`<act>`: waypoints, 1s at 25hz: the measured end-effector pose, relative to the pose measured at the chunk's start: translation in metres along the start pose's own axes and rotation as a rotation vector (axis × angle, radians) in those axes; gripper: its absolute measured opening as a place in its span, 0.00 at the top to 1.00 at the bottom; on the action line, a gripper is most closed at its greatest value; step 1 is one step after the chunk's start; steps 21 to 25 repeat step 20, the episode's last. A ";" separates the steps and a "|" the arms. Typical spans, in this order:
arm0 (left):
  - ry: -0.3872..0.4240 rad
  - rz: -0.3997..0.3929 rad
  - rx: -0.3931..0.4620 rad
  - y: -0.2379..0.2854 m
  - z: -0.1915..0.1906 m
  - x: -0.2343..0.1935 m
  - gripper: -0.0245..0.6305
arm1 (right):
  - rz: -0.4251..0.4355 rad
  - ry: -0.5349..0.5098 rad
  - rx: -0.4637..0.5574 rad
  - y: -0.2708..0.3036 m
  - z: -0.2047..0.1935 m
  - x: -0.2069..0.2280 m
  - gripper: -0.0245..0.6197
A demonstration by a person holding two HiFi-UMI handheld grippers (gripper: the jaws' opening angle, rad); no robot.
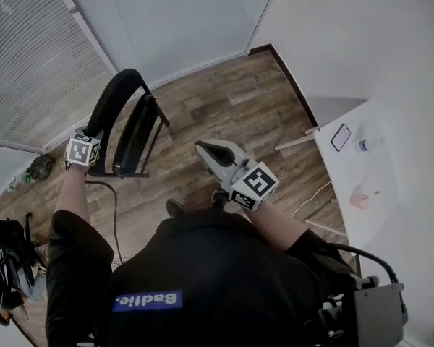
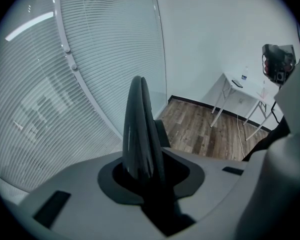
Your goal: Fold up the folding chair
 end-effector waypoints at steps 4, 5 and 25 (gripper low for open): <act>0.000 0.001 0.005 -0.006 -0.007 -0.003 0.83 | 0.001 -0.004 -0.003 0.003 0.000 -0.010 0.96; 0.000 0.000 0.006 -0.006 -0.008 -0.004 0.83 | 0.001 -0.005 -0.003 0.003 0.000 -0.012 0.96; 0.009 0.006 0.006 -0.002 -0.002 0.002 0.83 | -0.007 0.002 -0.004 -0.001 -0.004 -0.007 0.96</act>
Point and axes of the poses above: the fingertips, and each gripper's own axes: y forward along the fingers, x to its right, z out of its top, the point moved 2 cm from there along -y, backward along the fingers, and after that the axes turned 1 degree about y, right-handed, at the moved point
